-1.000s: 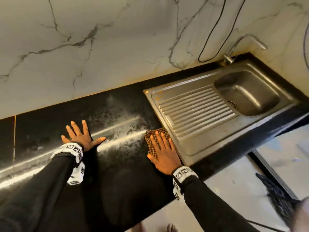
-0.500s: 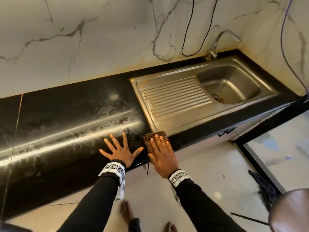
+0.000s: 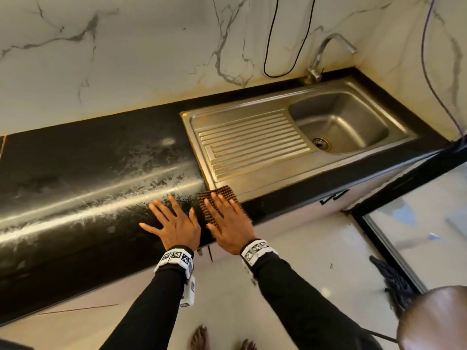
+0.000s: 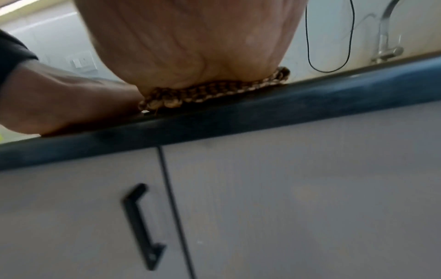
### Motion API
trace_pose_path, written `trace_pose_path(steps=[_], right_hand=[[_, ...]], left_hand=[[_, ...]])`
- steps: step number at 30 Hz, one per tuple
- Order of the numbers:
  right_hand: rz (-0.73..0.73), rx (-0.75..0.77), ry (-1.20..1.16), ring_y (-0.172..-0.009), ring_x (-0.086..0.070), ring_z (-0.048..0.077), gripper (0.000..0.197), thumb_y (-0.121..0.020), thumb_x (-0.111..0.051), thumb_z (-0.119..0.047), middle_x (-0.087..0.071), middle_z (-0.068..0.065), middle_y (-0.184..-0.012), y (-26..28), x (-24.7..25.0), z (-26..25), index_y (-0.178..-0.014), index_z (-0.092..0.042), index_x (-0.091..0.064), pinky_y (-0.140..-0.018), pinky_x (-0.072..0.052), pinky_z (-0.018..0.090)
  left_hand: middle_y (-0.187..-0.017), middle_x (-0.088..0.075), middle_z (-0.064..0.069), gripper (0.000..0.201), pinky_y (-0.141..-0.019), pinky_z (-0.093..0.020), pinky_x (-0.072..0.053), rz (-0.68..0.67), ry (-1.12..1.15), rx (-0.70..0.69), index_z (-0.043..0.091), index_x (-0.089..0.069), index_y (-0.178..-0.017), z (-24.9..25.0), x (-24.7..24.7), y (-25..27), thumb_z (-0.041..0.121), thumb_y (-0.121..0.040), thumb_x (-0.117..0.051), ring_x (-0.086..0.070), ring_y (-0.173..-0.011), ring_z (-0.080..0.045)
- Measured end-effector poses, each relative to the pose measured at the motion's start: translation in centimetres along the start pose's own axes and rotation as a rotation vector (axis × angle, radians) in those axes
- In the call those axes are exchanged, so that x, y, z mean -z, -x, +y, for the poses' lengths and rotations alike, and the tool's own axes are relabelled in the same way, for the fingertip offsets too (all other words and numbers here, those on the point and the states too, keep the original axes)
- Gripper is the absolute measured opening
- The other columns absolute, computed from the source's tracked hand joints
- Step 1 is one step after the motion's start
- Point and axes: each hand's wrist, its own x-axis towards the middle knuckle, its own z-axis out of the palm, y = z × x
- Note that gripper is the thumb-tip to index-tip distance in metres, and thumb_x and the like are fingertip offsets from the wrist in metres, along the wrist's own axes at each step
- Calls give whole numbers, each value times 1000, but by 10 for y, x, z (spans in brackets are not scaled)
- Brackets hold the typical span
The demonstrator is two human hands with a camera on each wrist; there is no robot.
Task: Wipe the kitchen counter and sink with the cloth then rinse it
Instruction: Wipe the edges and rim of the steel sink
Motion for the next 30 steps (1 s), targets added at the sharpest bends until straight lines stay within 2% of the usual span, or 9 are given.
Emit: trace_pose_path(steps=[3,7,12,14,17,21,24,27,30], right_hand=[[80,-282,-155,-155,6,17,66,-100,5,-54,8,-4,-168,13,27,70,-161,-30,3,-127,-5,49],[101,-469,-58,-156,0,26,61,-103,-16,-41,2,4,-169,23,30,101,-161,-30,1,-125,-11,54],[31,-72,14,-156,5,25,61,-107,-24,-46,4,1,-170,20,1,4,-161,-34,0,-125,0,50],[7,27,-22,-157,6,20,62,-107,-25,-48,5,-5,-170,22,3,18,-161,-34,1,-126,0,49],[77,-178,-12,-157,-1,17,66,-104,-22,-54,0,-9,-169,31,22,94,-162,-29,-4,-125,-13,52],[84,-449,-60,-157,-1,20,68,-100,-14,-65,-2,-8,-169,40,52,169,-161,-35,-7,-127,-4,49],[98,-334,42,-157,-3,24,63,-103,-18,-56,-5,-3,-170,33,39,117,-161,-34,-7,-126,-10,51],[9,-33,54,-157,6,20,60,-107,-19,-49,5,-5,-170,38,18,65,-161,-33,-1,-126,2,46],[57,-42,72,-157,4,20,58,-107,-19,-46,3,-7,-170,37,26,110,-162,-33,-3,-126,-3,48]], left_hand=[[-165,-5,-35,81,-110,-85,-4,-7,8,50,6,-20,-161,17,-1,-7,53,-98,-39,4,-154,-52],[-165,-5,-35,87,-112,-82,-6,13,-21,70,3,-17,-162,27,-5,-13,62,-98,-30,4,-154,-53],[-166,-5,-33,89,-115,-80,-4,46,-34,36,4,-15,-162,26,-8,-15,66,-99,-23,2,-155,-49],[-166,-5,-33,89,-116,-79,-2,40,-39,72,3,-15,-162,27,-8,-16,65,-99,-27,2,-155,-49],[-168,-4,-31,88,-121,-72,-1,55,-40,-15,-3,-13,-161,31,-8,-25,55,-99,-37,3,-157,-43],[-171,5,-22,85,-127,-58,0,38,-36,-188,-4,-4,-161,35,-11,-42,53,-101,-25,10,-159,-33],[-171,3,-21,88,-128,-57,0,63,-55,-184,-2,-4,-162,37,-12,-44,59,-99,-12,7,-160,-32],[-171,2,-20,89,-128,-58,-1,99,-63,-185,-1,-3,-162,38,-14,-44,58,-96,-11,5,-160,-33],[-172,5,-19,90,-127,-59,0,64,-58,-143,0,0,-162,42,-13,-46,55,-93,-13,7,-160,-32]])
